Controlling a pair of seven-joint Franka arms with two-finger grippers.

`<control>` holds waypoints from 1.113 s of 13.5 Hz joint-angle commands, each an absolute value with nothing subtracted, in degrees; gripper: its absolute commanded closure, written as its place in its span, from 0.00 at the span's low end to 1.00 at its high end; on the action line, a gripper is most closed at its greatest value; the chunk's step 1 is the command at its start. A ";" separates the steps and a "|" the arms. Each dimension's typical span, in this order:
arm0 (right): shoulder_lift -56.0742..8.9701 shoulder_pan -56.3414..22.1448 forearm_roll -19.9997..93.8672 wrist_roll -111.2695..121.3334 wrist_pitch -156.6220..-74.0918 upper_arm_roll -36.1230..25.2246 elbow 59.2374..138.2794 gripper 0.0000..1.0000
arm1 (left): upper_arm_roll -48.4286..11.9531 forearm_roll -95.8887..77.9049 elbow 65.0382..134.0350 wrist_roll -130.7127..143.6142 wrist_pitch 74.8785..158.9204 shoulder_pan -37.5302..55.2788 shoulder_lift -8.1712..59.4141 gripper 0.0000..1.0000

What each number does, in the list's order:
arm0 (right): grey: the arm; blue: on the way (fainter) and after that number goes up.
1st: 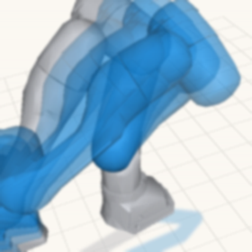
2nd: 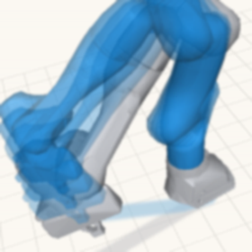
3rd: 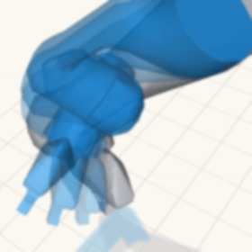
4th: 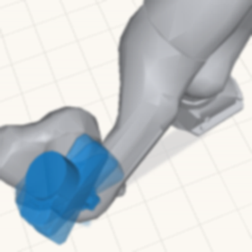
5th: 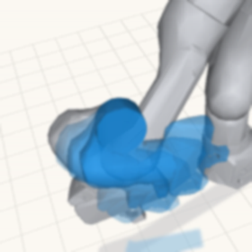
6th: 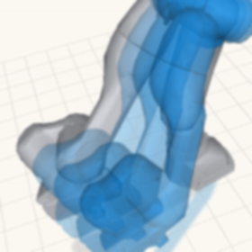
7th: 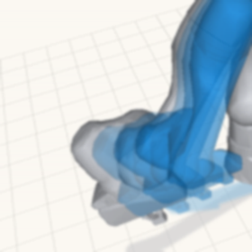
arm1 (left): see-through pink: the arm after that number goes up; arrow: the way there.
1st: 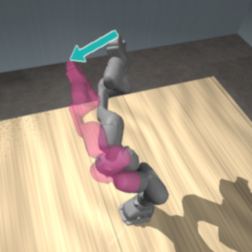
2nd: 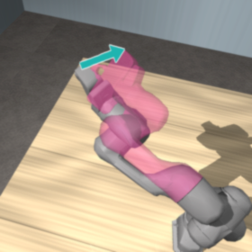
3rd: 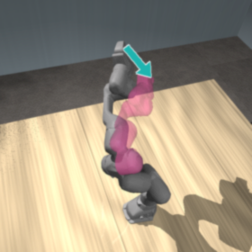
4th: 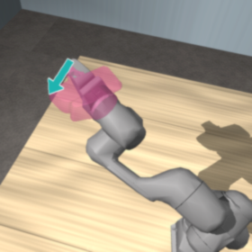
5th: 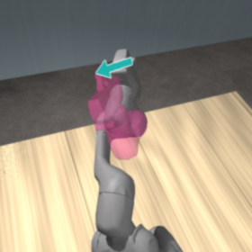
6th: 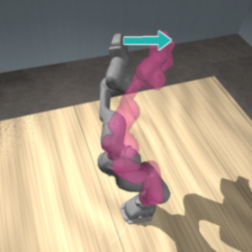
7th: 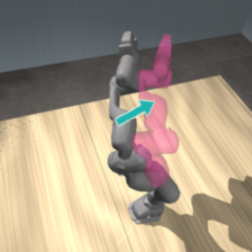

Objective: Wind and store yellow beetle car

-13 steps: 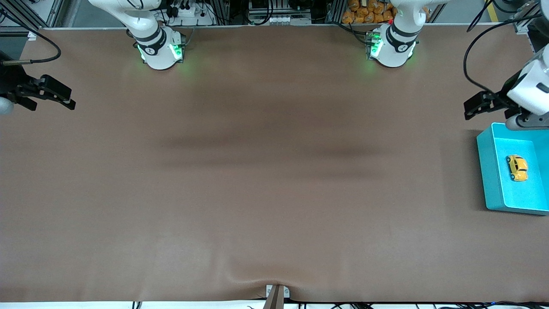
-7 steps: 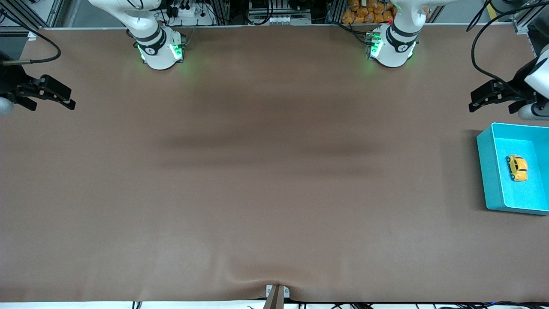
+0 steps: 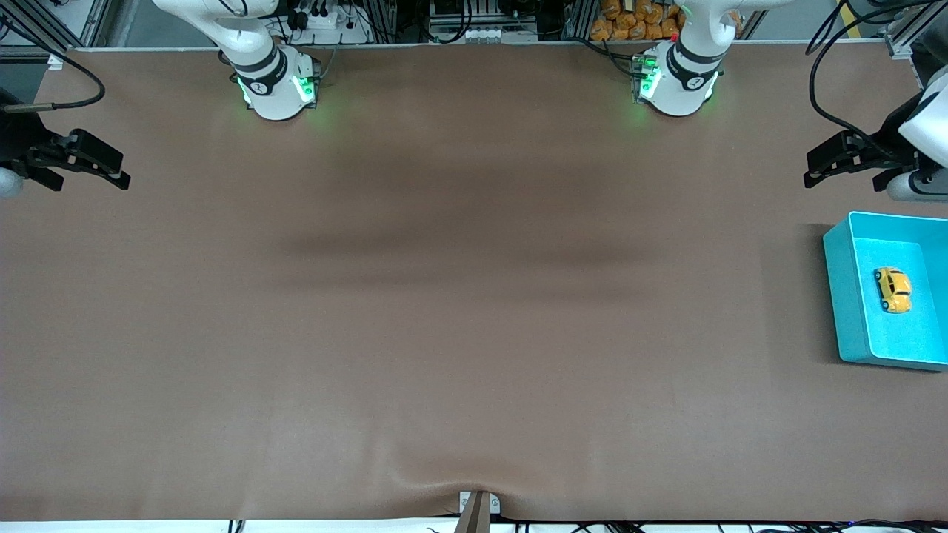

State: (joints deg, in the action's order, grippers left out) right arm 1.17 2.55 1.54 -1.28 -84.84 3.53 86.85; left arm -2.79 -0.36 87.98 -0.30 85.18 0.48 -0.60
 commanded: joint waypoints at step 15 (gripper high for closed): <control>1.93 3.25 1.14 -0.97 -85.69 4.04 87.54 0.00 | -2.29 0.09 87.63 0.53 83.14 0.79 -3.34 0.00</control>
